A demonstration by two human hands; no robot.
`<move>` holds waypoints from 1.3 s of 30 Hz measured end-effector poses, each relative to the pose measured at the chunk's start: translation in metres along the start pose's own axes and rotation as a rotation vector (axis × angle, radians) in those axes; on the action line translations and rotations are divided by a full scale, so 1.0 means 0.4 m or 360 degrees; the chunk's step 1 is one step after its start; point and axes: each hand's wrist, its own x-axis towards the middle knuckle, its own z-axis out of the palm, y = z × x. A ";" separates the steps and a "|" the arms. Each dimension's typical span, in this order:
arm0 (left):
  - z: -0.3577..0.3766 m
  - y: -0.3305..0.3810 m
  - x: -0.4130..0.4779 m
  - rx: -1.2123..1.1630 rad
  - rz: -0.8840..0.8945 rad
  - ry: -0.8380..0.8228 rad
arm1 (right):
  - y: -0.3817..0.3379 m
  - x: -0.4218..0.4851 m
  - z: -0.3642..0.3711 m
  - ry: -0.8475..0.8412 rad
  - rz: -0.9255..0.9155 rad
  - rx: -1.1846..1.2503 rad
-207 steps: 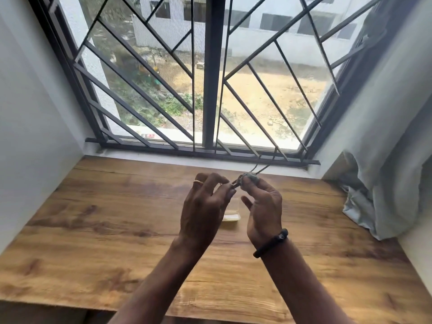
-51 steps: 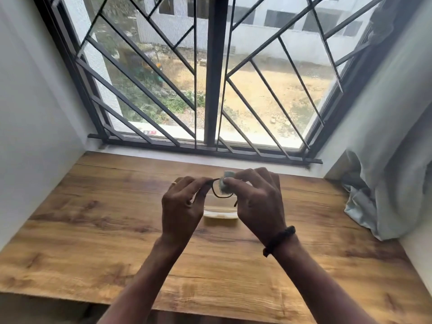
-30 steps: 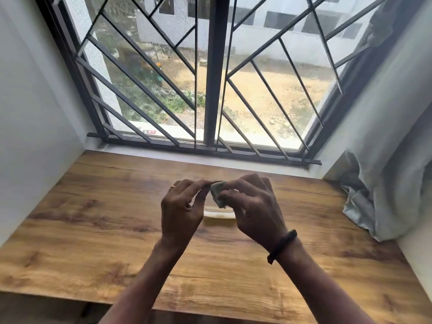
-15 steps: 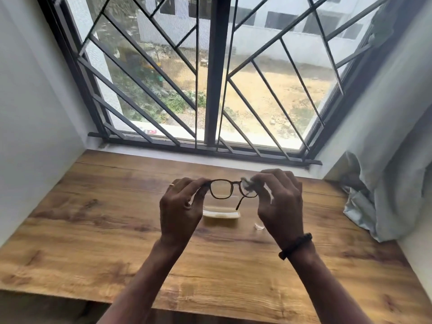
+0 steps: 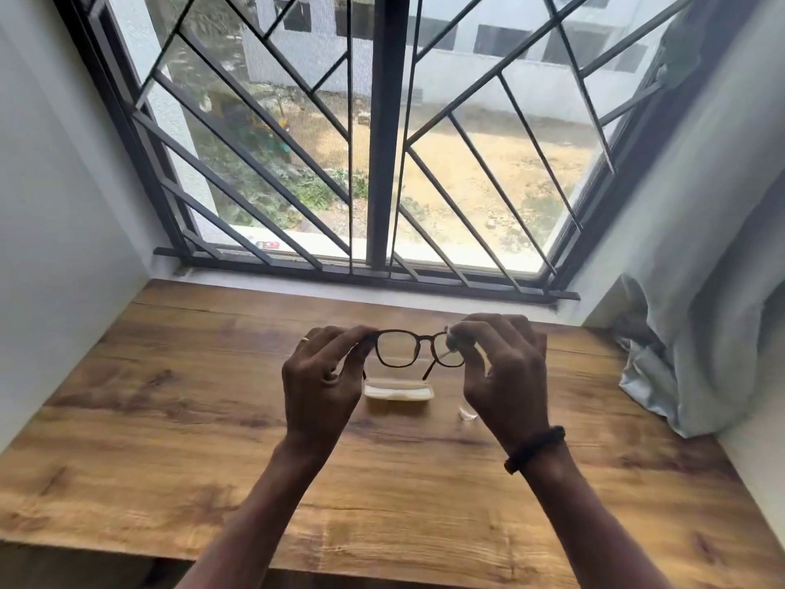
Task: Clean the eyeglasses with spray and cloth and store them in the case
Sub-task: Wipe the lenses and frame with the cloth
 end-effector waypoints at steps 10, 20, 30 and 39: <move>-0.005 -0.016 -0.004 -0.0039 -0.0052 0.0053 | -0.020 -0.017 0.004 -0.0077 -0.0287 0.0137; -0.006 -0.024 -0.010 -0.0095 -0.0107 0.0052 | 0.016 -0.033 -0.015 -0.0275 -0.0315 0.0068; -0.001 -0.021 -0.013 -0.0159 -0.0156 0.0053 | 0.013 -0.024 -0.015 -0.0169 -0.0140 0.0002; -0.001 -0.027 -0.016 -0.0140 -0.0170 0.0086 | -0.013 -0.015 0.004 -0.0130 -0.0229 0.0097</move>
